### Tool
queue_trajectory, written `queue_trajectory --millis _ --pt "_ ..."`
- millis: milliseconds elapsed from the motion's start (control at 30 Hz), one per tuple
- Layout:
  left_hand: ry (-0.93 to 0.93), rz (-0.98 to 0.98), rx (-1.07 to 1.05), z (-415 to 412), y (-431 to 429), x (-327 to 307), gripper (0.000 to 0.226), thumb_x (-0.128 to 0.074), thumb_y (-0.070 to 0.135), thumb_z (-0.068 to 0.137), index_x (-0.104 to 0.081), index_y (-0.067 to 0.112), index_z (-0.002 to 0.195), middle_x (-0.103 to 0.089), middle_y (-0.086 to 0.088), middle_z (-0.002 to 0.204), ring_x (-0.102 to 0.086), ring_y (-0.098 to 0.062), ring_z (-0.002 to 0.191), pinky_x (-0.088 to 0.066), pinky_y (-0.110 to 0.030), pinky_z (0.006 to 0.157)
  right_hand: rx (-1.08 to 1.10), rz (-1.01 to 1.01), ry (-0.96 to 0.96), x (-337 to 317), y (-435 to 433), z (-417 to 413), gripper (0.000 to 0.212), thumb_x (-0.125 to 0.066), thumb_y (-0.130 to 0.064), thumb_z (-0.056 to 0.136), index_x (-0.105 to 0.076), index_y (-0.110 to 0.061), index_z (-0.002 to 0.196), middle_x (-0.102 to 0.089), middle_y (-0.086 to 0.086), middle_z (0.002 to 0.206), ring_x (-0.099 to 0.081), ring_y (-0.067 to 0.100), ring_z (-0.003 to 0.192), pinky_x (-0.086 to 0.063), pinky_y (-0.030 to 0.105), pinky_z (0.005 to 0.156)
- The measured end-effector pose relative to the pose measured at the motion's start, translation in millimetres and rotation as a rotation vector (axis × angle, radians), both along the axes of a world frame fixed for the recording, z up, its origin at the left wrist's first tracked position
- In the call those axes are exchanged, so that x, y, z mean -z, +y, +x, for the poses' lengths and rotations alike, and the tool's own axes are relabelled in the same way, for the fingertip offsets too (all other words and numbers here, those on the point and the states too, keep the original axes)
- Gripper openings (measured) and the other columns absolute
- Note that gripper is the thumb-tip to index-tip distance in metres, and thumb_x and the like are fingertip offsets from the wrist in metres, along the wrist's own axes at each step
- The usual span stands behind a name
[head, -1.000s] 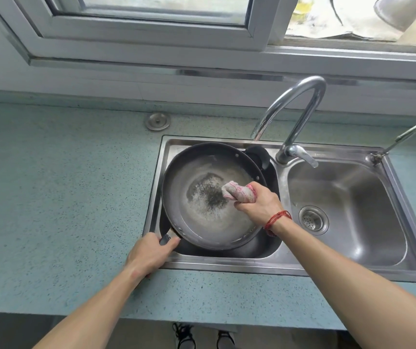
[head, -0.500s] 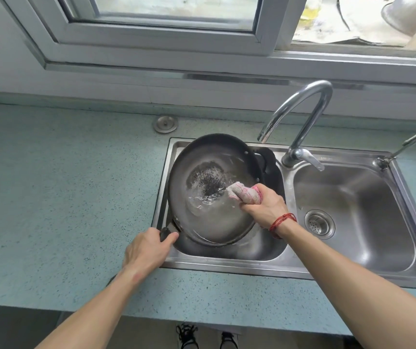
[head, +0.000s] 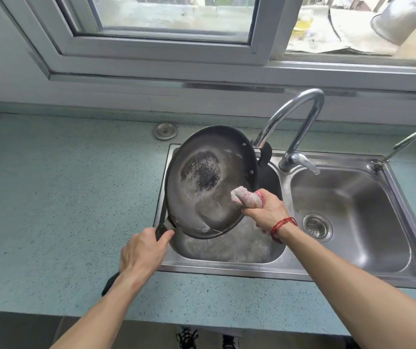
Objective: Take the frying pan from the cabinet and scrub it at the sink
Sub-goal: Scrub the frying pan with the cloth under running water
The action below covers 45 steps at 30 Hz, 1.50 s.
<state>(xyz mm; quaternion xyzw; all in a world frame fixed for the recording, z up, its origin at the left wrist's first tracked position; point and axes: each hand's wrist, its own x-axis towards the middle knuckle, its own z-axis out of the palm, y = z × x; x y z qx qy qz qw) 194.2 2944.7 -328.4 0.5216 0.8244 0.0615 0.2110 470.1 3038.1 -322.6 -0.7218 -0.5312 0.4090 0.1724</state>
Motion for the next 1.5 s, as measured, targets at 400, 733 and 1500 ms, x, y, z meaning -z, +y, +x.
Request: queue_trajectory --millis 400,733,1500 --pt "0.068 0.072 0.023 -4 -4 -27 0.042 -0.051 0.054 0.093 -0.062 0.015 0.082 -0.061 -0.001 0.069 -0.054 -0.025 0.064 -0.036 -0.031 0.06 0.019 -0.011 -0.025 -8 -12 3 0.027 -0.074 -0.032 0.061 -0.056 -0.03 0.081 -0.066 0.002 0.078 -0.063 0.026 0.07 -0.056 0.037 0.063" --pt "0.07 0.167 -0.033 -15 -1 -40 0.034 -0.055 0.047 0.093 -0.06 0.016 0.08 -0.065 -0.006 0.069 -0.053 -0.029 0.064 -0.037 -0.032 0.059 -0.006 0.013 -0.096 -11 -23 7 0.026 -0.077 -0.029 0.068 -0.056 -0.027 0.083 -0.062 -0.002 0.079 -0.063 0.024 0.081 -0.057 0.041 0.073" --pt "0.033 0.13 -0.071 -22 -4 -46 0.026 -0.068 0.043 0.086 -0.071 0.021 0.074 -0.058 0.006 0.055 -0.049 -0.015 0.053 -0.033 -0.026 0.052 -0.032 0.01 -0.126 -11 -24 8 0.027 -0.077 -0.028 0.07 -0.055 -0.024 0.085 -0.062 0.001 0.081 -0.059 0.022 0.076 -0.042 0.027 0.057"
